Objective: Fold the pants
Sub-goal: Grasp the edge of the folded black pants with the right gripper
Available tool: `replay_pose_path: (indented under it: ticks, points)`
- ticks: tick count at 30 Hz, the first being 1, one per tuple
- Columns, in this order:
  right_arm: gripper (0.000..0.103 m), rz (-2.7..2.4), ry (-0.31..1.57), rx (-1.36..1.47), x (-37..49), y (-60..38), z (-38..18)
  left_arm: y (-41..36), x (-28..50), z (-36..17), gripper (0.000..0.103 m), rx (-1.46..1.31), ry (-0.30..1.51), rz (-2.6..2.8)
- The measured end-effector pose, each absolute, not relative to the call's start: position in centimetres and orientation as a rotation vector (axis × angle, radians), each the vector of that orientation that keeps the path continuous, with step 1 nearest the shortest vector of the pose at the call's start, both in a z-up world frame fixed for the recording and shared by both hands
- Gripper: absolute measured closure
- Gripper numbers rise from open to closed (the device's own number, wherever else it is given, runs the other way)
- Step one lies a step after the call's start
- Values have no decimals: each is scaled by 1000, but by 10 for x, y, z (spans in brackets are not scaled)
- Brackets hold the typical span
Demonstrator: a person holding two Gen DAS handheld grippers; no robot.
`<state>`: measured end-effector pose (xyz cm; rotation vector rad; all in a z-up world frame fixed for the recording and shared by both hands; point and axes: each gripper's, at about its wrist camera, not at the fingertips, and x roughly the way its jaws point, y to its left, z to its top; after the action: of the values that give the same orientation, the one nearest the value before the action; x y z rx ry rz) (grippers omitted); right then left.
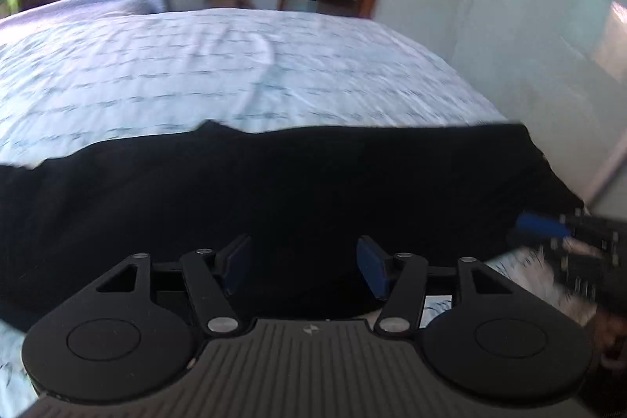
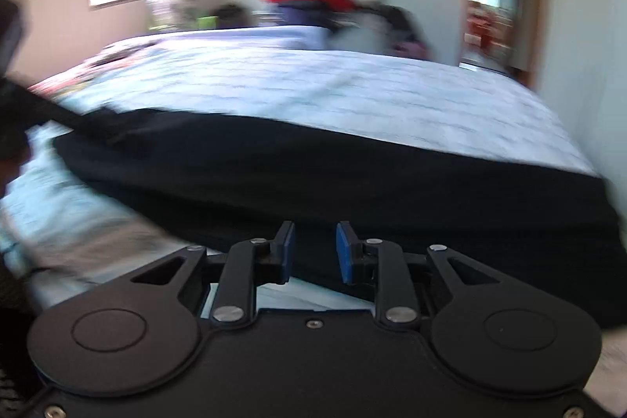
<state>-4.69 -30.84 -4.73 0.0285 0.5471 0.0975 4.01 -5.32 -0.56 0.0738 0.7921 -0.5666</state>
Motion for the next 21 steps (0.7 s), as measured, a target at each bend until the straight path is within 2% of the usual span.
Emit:
replay_pose_path:
  ticks: [9, 14, 21]
  points:
    - [77, -316, 525, 293, -38, -452, -59, -114, 37, -33, 40, 303, 773, -683]
    - [73, -304, 488, 639, -25, -505, -81, -131, 38, -38, 39, 387, 730, -660]
    - [69, -285, 426, 1025, -12, -529, -111, -133, 42, -37, 36, 359, 736, -659]
